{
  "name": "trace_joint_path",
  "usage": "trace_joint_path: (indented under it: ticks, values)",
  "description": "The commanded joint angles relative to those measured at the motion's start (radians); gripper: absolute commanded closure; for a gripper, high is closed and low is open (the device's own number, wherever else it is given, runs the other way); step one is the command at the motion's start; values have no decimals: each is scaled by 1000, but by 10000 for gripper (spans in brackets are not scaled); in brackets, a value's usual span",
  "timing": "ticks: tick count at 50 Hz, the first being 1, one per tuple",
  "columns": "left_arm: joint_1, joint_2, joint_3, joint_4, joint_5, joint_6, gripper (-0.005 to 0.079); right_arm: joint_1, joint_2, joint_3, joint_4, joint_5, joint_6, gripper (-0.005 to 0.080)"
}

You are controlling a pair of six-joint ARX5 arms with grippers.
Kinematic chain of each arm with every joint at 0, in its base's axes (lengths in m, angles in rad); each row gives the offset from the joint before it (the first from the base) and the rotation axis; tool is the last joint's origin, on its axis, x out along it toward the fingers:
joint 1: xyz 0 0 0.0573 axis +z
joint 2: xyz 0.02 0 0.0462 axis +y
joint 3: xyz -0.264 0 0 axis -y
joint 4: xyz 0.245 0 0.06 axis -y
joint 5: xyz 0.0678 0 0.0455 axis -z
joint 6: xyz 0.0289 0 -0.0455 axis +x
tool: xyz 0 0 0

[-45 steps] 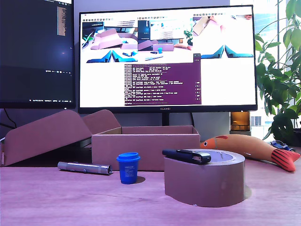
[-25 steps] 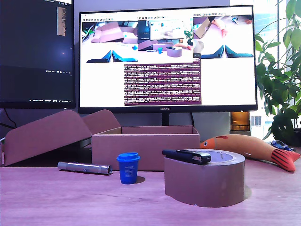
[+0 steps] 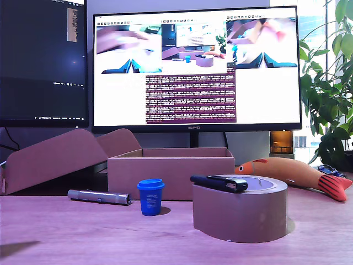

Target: Pick up the tape roll and place it inside the cardboard box

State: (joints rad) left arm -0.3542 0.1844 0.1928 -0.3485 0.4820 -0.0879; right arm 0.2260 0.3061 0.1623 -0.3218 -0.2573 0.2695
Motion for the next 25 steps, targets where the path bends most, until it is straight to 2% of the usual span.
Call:
trace_joint_path:
  ticks: [1, 9, 17, 25]
  values:
    - [-30, -3, -51, 31, 8, 11, 762, 27, 29, 48, 2, 21, 7, 763]
    - [-115, -3, -97, 64, 8, 11, 762, 119, 126, 137, -53, 56, 23, 763]
    - [-182, -3, -100, 94, 7, 18, 762, 208, 311, 267, -155, 69, 40, 762]
    - [-217, -3, -100, 93, 0, 23, 762, 301, 525, 465, -276, 142, 45, 762]
